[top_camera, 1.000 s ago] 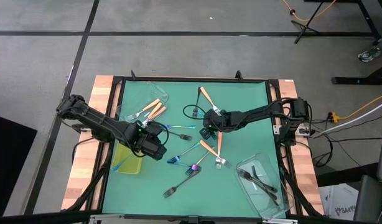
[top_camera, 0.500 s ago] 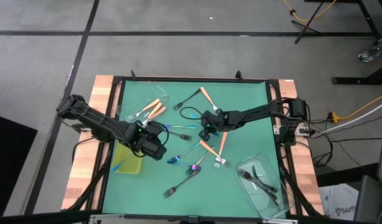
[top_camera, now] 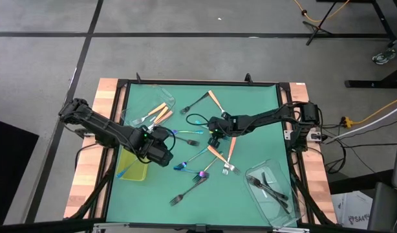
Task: Sort silverware by color (type)
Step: Put the blue fork in the yellow bin
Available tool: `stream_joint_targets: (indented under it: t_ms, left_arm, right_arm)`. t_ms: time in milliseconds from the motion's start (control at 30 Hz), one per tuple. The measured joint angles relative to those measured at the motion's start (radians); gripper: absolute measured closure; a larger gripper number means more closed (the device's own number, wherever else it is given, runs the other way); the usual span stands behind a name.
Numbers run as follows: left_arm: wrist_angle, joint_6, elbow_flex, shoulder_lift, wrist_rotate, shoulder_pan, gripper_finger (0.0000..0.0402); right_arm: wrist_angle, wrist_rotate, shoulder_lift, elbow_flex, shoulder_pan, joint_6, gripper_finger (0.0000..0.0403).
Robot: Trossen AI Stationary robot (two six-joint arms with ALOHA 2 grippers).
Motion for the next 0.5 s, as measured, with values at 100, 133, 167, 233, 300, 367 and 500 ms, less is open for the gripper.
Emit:
stream_joint_targets:
  t_ms: [100, 133, 167, 233, 300, 367, 500]
  left_arm:
    - [0.000, 0.000, 0.000, 0.000, 0.000, 0.000, 0.0273]
    - [0.000, 0.000, 0.000, 0.000, 0.000, 0.000, 0.0273]
    - [0.000, 0.000, 0.000, 0.000, 0.000, 0.000, 0.0273]
    - [0.000, 0.000, 0.000, 0.000, 0.000, 0.000, 0.0273]
    - [0.000, 0.002, 0.000, 0.000, 0.009, 0.000, 0.0273]
    - [-0.001, 0.028, 0.000, 0.000, 0.035, 0.000, 0.0273]
    - [-0.001, 0.082, 0.000, 0.000, 0.091, 0.000, 0.0273]
  right_arm:
    - [0.003, 0.000, 0.000, 0.000, 0.000, -0.035, 0.0403]
    - [0.003, 0.000, 0.000, 0.000, 0.000, -0.052, 0.0403]
    - [0.003, 0.000, -0.001, 0.000, 0.000, -0.062, 0.0403]
    - [0.003, 0.000, -0.001, 0.000, 0.000, -0.083, 0.0403]
    - [0.008, 0.000, -0.002, 0.000, 0.000, -0.098, 0.0403]
    - [0.012, 0.000, -0.002, 0.004, 0.000, -0.110, 0.0403]
    - [0.001, 0.000, -0.002, 0.042, 0.000, -0.149, 0.0403]
